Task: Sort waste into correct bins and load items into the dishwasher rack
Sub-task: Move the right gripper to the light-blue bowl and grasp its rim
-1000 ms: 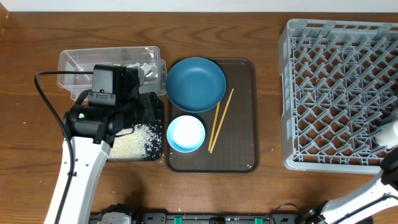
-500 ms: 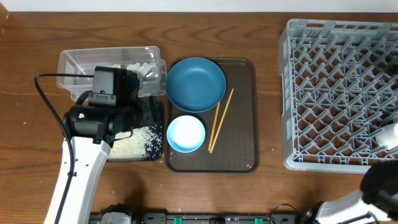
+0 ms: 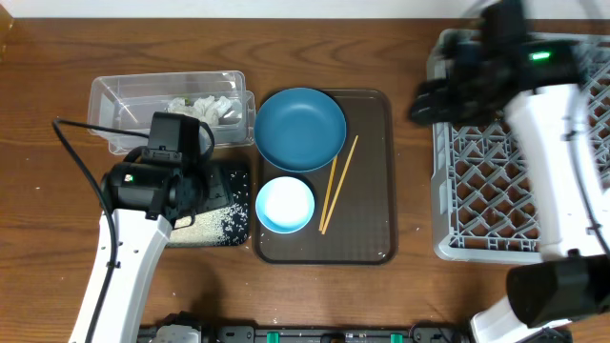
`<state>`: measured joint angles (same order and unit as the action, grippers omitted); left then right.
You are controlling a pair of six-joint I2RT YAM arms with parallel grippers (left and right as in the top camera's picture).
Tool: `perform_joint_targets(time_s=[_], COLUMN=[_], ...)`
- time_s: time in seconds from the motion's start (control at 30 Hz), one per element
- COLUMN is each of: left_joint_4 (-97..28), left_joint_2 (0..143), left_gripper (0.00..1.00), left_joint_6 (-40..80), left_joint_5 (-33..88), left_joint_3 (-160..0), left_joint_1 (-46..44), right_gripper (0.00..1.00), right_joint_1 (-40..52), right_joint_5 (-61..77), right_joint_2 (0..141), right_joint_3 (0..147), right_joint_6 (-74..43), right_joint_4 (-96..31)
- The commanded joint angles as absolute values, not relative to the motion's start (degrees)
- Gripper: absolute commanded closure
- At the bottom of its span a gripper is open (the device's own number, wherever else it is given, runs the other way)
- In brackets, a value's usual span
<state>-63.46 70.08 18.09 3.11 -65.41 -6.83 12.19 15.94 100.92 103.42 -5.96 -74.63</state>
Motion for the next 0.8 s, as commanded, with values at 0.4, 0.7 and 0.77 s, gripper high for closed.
perform_joint_targets(time_s=[0.4,0.7,0.77], left_joint_4=[-64.31,-64.31,-64.31], left_joint_2=[70.08,70.08,70.08], left_gripper=[0.28,0.28,0.28], left_joint_6=[20.45,20.45,20.45], left_joint_5=[-2.42,-2.39,-2.39], left_joint_3=[-65.1,-65.1,-65.1], left_joint_1=[-5.78,-5.8,-5.8], right_gripper=[0.38,0.63,0.65], right_joint_1=[39.79,45.12,45.45], right_joint_5=[8.03,3.22,2.83], right_joint_2=[101.43,102.06,102.63], right_joint_3=[74.76,65.04,63.81], right_joint_6=[-27.44,-36.38,-36.84], right_joint_4=[-46.72,-32.69,-30.22])
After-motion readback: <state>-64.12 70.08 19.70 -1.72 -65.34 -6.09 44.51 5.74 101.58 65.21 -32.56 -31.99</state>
